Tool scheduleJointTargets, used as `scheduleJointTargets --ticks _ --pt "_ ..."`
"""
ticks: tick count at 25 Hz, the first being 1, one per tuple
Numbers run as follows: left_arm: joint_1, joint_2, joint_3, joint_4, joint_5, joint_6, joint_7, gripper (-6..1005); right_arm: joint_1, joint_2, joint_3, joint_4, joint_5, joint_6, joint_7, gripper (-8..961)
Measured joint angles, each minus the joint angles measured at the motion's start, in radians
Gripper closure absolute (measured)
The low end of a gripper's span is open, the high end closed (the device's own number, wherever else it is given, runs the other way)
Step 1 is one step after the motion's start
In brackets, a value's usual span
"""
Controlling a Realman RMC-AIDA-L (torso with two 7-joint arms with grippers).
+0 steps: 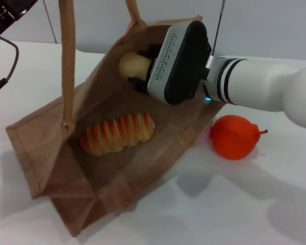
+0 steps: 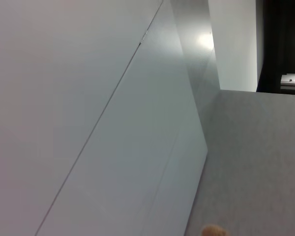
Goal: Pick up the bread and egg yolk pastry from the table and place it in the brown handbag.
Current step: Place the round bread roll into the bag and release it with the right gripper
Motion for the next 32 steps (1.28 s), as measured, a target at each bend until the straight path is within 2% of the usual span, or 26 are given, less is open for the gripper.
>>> scheduleJointTargets --ticks 6,14,15,16,17,18,25,29,32 --pt "0.017 -0.002 -0.007 0.000 -0.021 0.013 0.007 786 -0.016 -0.002 -0.015 -0.044 0.002 -0.032 0.005 368" --pt "0.046 -0.005 -0.080 -0.004 -0.023 0.043 0.038 783 -0.103 -0.017 -0.001 -0.246 -0.002 -0.220 -0.004 92" --pt "0.049 -0.007 -0.085 -0.005 -0.023 0.052 0.044 783 -0.124 -0.021 0.007 -0.278 -0.005 -0.243 -0.011 91" --pt "0.050 -0.008 -0.088 -0.005 -0.023 0.066 0.051 783 -0.150 -0.023 0.020 -0.314 -0.005 -0.271 -0.025 90" --pt "0.052 -0.012 -0.092 -0.006 -0.023 0.085 0.060 783 -0.208 -0.028 0.053 -0.379 -0.003 -0.322 -0.059 89" --pt "0.054 -0.015 -0.096 -0.006 -0.023 0.101 0.068 782 -0.208 -0.028 0.053 -0.379 -0.003 -0.322 -0.059 88" --pt "0.077 -0.021 -0.179 -0.069 -0.025 0.182 0.196 780 -0.401 -0.032 0.200 -0.558 0.042 -0.461 -0.162 89" --pt "0.083 -0.022 -0.198 -0.106 -0.025 0.268 0.297 779 -0.459 -0.042 0.294 -0.555 0.184 -0.510 -0.265 92" --pt "0.078 -0.023 -0.199 -0.144 -0.025 0.350 0.384 778 -0.490 -0.042 0.392 -0.506 0.318 -0.586 -0.366 94"
